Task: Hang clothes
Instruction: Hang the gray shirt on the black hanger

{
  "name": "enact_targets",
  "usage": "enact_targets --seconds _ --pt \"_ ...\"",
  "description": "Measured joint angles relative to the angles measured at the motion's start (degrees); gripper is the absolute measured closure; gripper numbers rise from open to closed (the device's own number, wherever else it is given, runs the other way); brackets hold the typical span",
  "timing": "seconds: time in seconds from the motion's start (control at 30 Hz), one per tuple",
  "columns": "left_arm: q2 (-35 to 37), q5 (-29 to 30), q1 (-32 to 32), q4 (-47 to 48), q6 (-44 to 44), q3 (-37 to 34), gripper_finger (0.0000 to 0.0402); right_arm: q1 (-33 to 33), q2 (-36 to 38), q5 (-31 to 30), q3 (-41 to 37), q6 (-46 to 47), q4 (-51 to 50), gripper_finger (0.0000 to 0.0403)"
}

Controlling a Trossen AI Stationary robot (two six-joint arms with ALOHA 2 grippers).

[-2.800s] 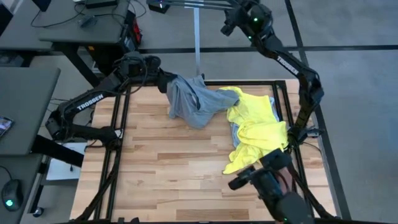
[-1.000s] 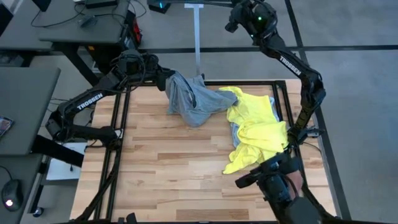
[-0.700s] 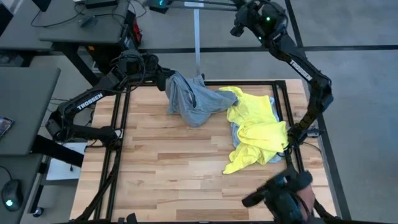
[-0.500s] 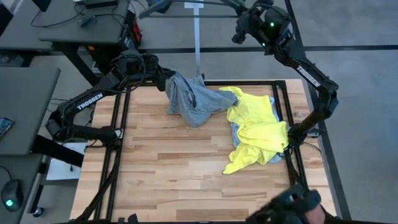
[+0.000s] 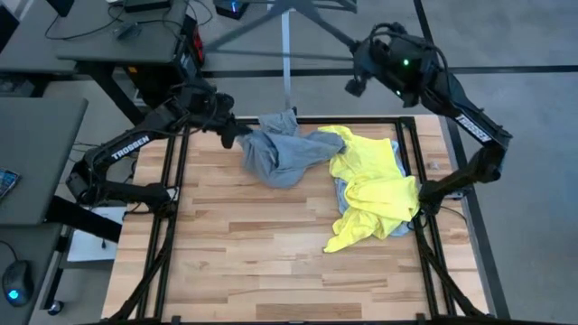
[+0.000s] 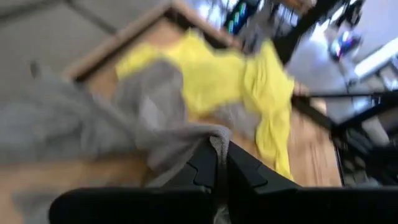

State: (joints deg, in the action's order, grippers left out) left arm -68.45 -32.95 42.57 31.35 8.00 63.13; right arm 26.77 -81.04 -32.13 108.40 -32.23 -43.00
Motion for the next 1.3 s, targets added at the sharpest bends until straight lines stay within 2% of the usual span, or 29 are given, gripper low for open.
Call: enact_targets --seconds 0.13,0.37,0.53,0.67,1.03,1.3 --pt "0.0 3.62 -1.0 6.01 -0.1 0.0 0.0401 -2.06 1.77 -0.01 0.0 4.74 -10.63 0.0342" --pt "0.0 4.16 -1.09 15.0 1.68 2.76 0.0401 -6.05 5.22 -0.82 -0.02 10.29 -21.99 0.0342" --pt "0.0 4.95 -0.96 15.99 1.31 5.65 0.0401 -8.67 6.16 -0.88 -0.02 16.5 -29.55 0.0343" --pt "0.0 4.97 -0.7 15.82 0.81 8.02 0.0401 -11.1 5.79 -1.03 -0.02 21.71 -36.1 0.0394" --pt "0.0 5.42 -0.7 15.94 -1.11 8.39 0.0401 -17.83 4.19 -0.95 -0.04 29.74 -36.75 0.0402" --pt "0.0 5.4 -0.72 15.96 -2.39 8.39 0.0401 -17.11 3.01 0.69 -2.07 37.35 -35.7 0.0402"
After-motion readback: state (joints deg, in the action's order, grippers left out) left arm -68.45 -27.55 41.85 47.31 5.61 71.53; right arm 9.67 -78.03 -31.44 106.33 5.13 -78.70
